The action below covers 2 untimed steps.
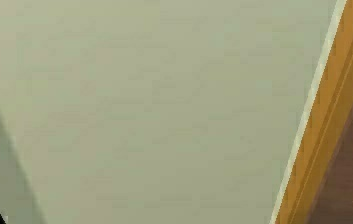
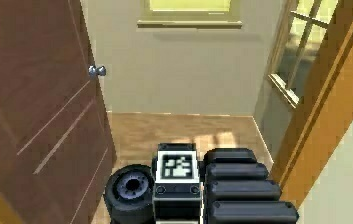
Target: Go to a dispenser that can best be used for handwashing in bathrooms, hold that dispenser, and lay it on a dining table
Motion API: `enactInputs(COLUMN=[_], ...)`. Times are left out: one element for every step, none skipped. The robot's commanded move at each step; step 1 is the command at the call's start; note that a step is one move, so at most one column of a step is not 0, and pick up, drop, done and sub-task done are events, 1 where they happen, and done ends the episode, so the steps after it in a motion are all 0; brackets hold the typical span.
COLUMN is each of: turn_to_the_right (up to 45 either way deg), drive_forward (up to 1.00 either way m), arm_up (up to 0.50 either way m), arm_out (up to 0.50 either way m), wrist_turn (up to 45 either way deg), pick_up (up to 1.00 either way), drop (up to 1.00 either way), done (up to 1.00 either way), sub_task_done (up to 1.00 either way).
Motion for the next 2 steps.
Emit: enactInputs(turn_to_the_right=[0.0,45.0], drive_forward=[0.05,0.0], arm_up=[0.0,0.0], arm_out=[0.0,0.0], wrist_turn=[0.0,0.0], pick_up=[0.0,0.0], drop=[0.0,0.0], done=[0.0,0.0], sub_task_done=[0.0,0.0])
